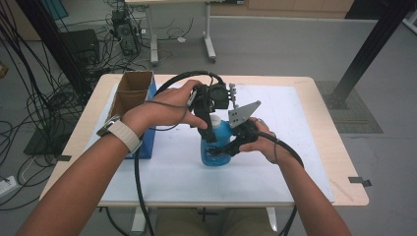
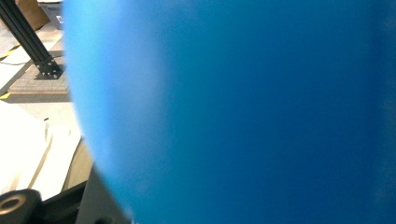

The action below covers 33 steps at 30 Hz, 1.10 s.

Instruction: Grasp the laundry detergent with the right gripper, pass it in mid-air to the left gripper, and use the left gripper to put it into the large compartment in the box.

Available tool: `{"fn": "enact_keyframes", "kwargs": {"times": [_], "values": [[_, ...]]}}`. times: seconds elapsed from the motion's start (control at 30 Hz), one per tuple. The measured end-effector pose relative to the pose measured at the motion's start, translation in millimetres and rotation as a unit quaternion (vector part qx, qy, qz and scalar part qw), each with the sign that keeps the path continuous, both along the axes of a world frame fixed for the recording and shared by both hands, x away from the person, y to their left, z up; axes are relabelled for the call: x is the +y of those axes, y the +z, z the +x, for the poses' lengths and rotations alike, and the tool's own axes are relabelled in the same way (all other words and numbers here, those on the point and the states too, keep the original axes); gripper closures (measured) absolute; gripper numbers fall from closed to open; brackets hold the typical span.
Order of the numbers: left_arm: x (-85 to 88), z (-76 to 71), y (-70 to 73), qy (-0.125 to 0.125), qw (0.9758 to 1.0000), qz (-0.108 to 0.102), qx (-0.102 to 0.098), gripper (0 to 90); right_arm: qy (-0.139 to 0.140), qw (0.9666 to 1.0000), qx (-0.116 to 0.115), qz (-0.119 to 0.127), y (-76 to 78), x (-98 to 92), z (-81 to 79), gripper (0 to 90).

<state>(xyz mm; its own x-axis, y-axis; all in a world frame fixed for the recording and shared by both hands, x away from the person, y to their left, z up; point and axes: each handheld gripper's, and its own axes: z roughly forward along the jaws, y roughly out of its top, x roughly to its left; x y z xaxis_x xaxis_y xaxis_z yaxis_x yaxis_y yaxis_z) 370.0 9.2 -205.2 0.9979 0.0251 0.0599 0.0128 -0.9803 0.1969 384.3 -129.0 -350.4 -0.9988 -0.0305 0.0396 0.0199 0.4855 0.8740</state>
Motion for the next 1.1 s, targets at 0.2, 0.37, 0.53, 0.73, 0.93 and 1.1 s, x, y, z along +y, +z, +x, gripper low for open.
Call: {"fn": "enact_keyframes", "kwargs": {"times": [0.2,0.37,0.53,0.73,0.93,1.1], "values": [[0.2,-0.4,0.0,0.001,1.0000,0.000,0.000,6.0,0.000,1.0000,0.001,0.000,-0.1,-0.4,-0.3,43.1],[-0.7,-1.5,-1.0,0.001,1.0000,0.001,-0.002,5.9,0.000,1.0000,0.001,0.000,-0.1,-0.4,-0.4,43.1],[-0.7,-1.4,-1.1,0.000,1.0000,0.002,-0.002,5.9,0.000,1.0000,0.002,-0.001,-0.2,-0.4,-0.7,43.1],[-0.4,-2.0,-0.9,0.002,1.0000,0.000,-0.002,5.9,0.000,1.0000,0.002,0.000,-0.1,-0.6,-0.8,43.1],[-0.8,-2.2,-0.7,0.000,1.0000,0.001,-0.002,5.9,0.001,1.0000,0.003,-0.001,-0.6,-0.1,-1.2,43.1],[-0.9,-2.3,-0.8,0.000,1.0000,0.002,-0.002,5.9,0.000,1.0000,0.002,-0.001,-0.2,-0.8,-0.9,43.1]]}}
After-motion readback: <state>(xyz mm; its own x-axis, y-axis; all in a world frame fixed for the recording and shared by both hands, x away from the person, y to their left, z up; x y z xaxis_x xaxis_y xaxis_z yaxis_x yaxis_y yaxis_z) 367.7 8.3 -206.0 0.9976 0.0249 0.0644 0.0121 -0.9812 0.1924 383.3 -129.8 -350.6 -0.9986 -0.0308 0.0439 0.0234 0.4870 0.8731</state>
